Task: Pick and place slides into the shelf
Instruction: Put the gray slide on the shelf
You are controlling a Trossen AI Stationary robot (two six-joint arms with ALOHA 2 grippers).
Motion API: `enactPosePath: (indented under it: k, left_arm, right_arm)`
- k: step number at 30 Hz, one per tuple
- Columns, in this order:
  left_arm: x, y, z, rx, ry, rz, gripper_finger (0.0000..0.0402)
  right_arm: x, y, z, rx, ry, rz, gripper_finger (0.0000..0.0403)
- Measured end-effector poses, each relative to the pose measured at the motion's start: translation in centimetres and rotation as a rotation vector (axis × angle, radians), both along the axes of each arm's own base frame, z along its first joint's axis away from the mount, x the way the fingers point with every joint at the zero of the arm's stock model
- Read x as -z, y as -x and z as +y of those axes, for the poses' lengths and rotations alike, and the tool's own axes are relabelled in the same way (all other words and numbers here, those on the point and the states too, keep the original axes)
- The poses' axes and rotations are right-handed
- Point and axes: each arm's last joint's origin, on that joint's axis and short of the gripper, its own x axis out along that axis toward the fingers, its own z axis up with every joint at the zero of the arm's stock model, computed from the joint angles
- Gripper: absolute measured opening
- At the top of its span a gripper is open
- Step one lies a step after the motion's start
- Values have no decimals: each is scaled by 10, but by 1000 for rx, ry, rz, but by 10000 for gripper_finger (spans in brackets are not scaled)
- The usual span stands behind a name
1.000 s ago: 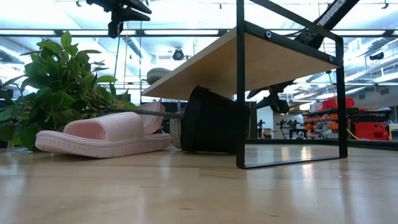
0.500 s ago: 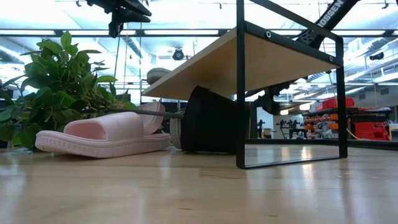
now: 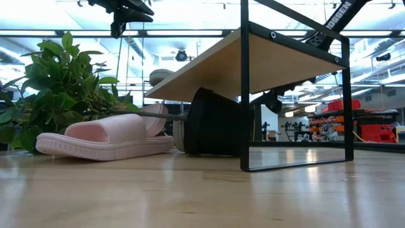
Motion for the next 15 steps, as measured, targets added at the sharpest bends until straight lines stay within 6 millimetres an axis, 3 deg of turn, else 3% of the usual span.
enactPosePath:
  k: [15]
  left_arm:
    - [0,0,0,0,3,3,79]
  right_arm:
    - [42,-14,-19,46,-140,-11,195]
